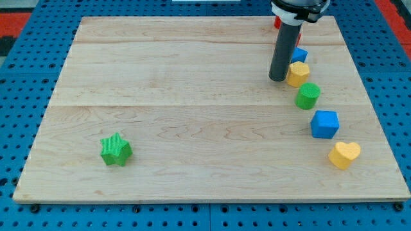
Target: Move the yellow heart below the blue cube
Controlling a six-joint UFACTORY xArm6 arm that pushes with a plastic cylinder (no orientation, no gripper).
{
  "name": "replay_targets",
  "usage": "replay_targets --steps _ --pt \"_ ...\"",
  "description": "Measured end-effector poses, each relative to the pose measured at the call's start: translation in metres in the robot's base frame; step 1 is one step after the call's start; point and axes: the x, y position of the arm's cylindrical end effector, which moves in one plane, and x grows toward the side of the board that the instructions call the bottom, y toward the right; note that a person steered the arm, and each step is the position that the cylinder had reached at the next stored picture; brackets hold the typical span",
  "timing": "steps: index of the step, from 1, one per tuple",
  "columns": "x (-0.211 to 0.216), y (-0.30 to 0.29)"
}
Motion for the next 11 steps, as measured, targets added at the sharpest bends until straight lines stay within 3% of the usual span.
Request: replay_targets --steps 3,4,6,7,8,9,11 --pt "0.012 0.003" --pt "0.058 -0.032" --pt "0.229 -0.044" --pt "0.240 -0.004" --pt "0.240 0.096" --pt "0.218 0.145" --pt "0.180 0.123"
